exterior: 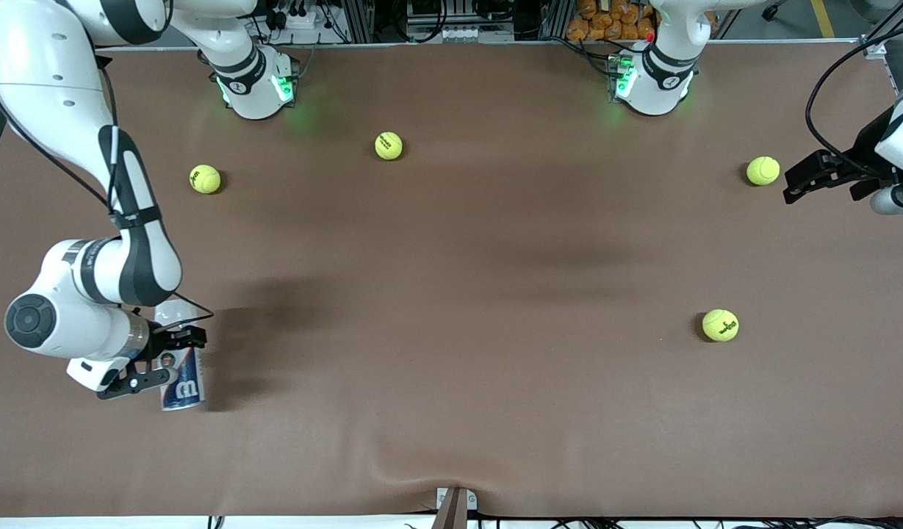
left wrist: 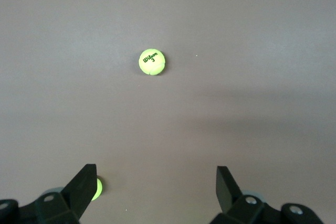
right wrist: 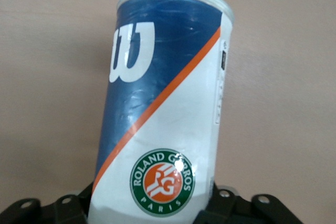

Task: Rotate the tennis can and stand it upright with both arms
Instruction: 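Carry the can with the right gripper and lay it down sideways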

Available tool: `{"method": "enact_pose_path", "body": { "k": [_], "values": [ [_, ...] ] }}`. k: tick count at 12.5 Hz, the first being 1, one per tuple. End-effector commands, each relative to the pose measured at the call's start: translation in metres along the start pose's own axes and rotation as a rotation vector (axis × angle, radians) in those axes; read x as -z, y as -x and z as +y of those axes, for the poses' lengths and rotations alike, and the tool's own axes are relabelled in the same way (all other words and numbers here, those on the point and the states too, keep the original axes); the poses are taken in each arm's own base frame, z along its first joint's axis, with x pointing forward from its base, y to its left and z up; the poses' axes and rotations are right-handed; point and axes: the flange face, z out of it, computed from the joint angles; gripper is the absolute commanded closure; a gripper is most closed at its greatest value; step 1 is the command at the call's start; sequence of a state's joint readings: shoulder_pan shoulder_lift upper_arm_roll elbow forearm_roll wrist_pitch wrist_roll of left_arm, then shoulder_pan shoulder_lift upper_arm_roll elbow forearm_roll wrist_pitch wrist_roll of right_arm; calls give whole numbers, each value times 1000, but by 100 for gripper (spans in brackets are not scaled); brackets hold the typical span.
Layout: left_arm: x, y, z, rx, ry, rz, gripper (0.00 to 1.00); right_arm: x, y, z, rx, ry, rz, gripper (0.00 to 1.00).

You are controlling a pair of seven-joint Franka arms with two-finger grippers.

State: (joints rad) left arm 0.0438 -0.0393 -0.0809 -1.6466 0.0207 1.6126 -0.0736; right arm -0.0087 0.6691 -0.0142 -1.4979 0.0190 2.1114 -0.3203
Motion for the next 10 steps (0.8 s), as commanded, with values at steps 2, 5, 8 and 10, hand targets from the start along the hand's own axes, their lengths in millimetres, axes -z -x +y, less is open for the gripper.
{"method": "enact_pose_path", "body": {
  "k": [2, 5, 8, 10],
  "values": [
    [3, -2, 0, -11, -13, -6, 0, 37, -12, -56, 84, 13, 36, 41],
    [3, -1, 1, -12, -12, -12, 0, 82, -25, -151, 228, 39, 96, 41],
    [3, -1, 0, -12, -12, -14, 0, 86, -27, -276, 413, 54, 106, 41],
    [3, -1, 0, -12, -12, -12, 0, 80, -17, -362, 565, 91, 112, 41]
  ]
}}
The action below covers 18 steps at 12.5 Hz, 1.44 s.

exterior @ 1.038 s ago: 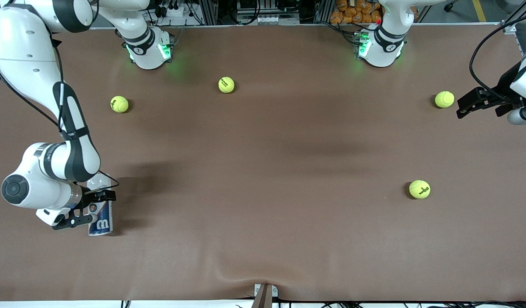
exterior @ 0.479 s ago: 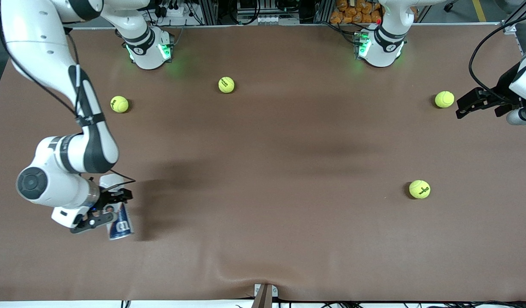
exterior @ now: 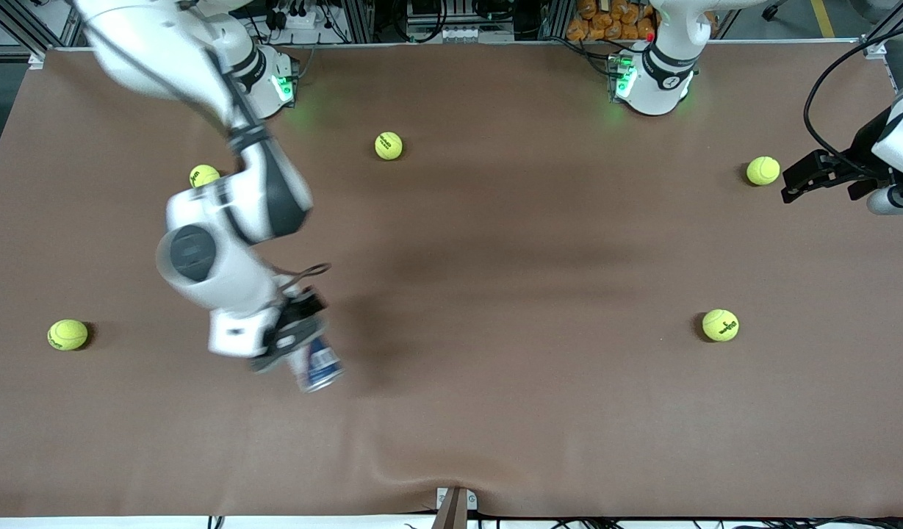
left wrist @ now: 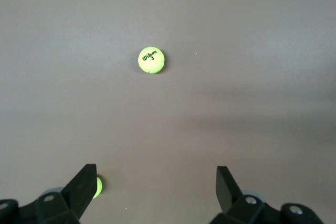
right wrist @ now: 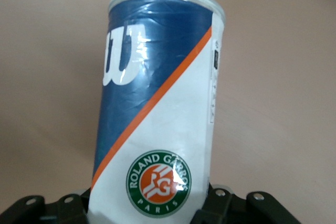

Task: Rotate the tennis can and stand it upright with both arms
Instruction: 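Carry the can with the right gripper and lay it down sideways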

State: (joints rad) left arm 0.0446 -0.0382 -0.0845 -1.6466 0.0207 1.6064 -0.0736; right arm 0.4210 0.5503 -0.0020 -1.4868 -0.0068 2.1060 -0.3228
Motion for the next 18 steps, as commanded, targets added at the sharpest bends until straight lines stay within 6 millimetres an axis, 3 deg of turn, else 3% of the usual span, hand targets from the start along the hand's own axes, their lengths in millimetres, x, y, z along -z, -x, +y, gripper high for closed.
{"method": "enact_pose_path", "body": {
  "k": [1, 3, 4, 10, 13, 17, 18],
  "values": [
    [4, -1, -1, -11, -11, -5, 0, -3, -26, -88, 166, 41, 17, 41],
    [2, -2, -1, -9, -10, -10, 0, -6, -43, -154, 297, 50, 90, 41],
    [2, -2, -1, -9, -10, -8, 0, -15, -46, -175, 384, 53, 88, 41],
    [-4, -6, 0, -3, -10, -19, 0, -83, -66, -200, 742, 120, 263, 41],
    [-6, -5, 1, 4, -10, -28, 0, -122, -62, -257, 887, 104, 269, 41],
    [-19, -11, -3, 4, -9, -63, 0, -174, -56, -274, 900, 112, 313, 40],
    [-20, -11, -2, -4, -10, -65, 0, -177, -54, -281, 905, 107, 310, 32]
  ]
}}
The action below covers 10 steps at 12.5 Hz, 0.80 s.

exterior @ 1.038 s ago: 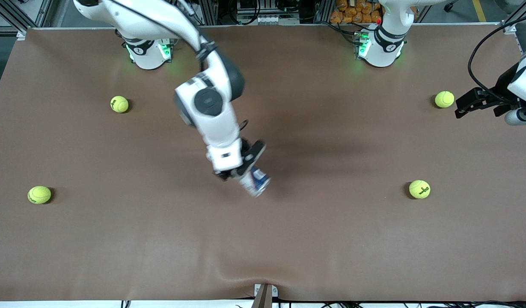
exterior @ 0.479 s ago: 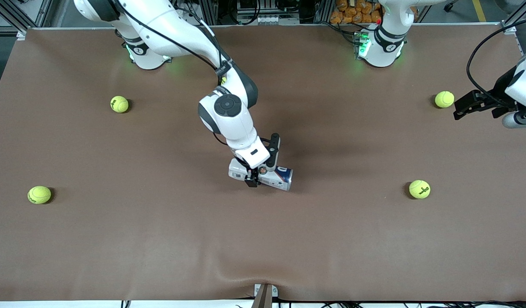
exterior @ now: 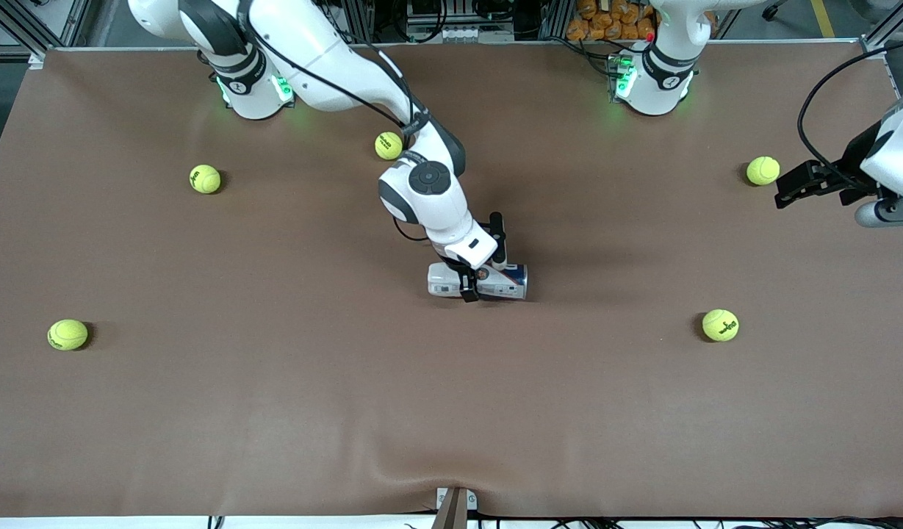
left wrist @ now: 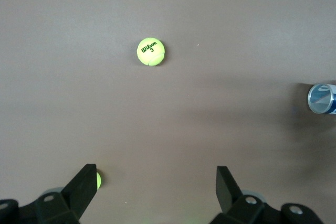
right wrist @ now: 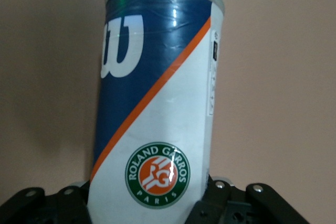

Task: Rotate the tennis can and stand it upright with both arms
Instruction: 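Open the right gripper off the can while the left gripper approaches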

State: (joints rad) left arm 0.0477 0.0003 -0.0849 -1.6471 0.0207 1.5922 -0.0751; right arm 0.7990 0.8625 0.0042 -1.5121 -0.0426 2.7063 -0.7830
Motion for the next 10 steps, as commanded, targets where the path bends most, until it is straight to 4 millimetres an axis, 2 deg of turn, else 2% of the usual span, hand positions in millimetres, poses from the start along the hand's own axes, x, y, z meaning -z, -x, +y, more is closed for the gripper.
{"method": "enact_pose_path", "body": {
  "k": [1, 2, 4, 6, 8, 10],
  "values": [
    [-12, -10, 1, -14, -9, -39, 0, -7, -3, -2, 40, 30, 34, 8],
    [-21, -15, -1, -10, 0, -55, 0, -4, 0, 4, 37, 36, 35, 0],
    [-15, -19, 5, -22, 4, -41, 0, 7, -4, 9, 31, 40, 40, 0],
    [-36, -28, 16, -30, 57, -82, 0, 24, -15, 6, 33, 13, 33, 0],
    [-43, -31, 27, -22, 165, -106, 0, 51, -22, 12, 29, -8, 24, 0],
    [-59, -39, 36, -2, 242, -138, 0, 73, -26, 16, 1, -31, 8, 0]
  ]
}}
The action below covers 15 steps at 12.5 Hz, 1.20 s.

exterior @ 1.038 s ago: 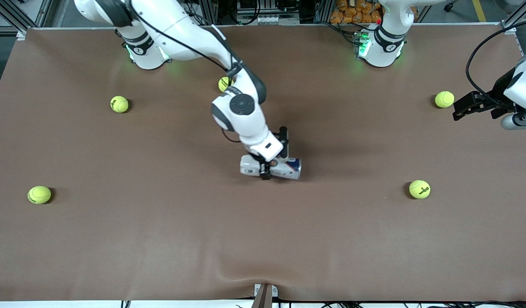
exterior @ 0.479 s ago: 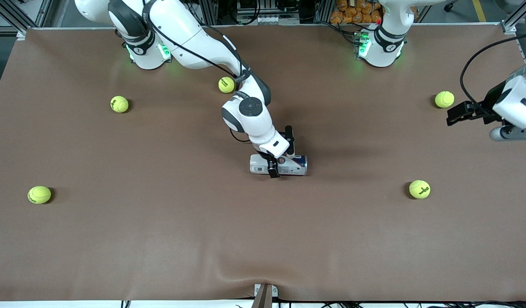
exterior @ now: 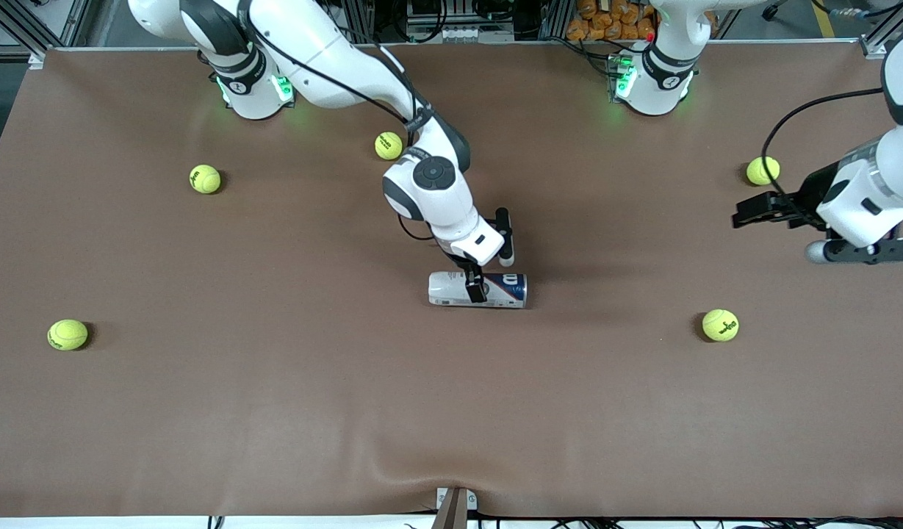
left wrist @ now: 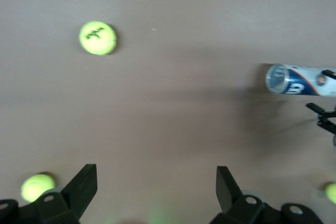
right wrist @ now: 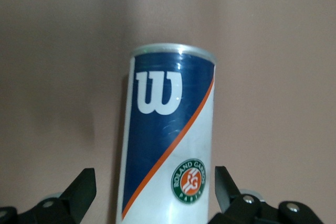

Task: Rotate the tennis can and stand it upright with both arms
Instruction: 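Open the right gripper off the can while the left gripper approaches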

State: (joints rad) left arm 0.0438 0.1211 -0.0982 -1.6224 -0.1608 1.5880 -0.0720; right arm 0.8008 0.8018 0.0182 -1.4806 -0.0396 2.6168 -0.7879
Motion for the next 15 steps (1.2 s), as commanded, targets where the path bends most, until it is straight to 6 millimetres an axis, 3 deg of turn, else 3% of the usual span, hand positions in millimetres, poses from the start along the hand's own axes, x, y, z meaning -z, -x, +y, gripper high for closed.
{"method": "enact_pose_path", "body": {
  "k": [1, 5, 8, 11, 14, 15],
  "values": [
    [-15, -16, 7, 10, 89, -38, 0, 38, -4, 6, -42, -41, -2, 0],
    [-53, -49, 15, 23, 278, -108, 0, 82, -1, 17, -271, -107, -29, 0],
    [-84, -69, 22, 45, 387, -128, 0, 129, 35, 63, -494, -75, -33, 0],
    [-125, -86, 33, 18, 537, -173, 0, 192, 105, 111, -729, -89, -107, 0],
    [-186, -104, 35, -97, 649, -183, 0, 244, 175, 147, -843, -76, -140, 0],
    [-199, -108, 36, -101, 683, -189, 0, 263, 216, 157, -904, -98, -181, 0]
  ]
}}
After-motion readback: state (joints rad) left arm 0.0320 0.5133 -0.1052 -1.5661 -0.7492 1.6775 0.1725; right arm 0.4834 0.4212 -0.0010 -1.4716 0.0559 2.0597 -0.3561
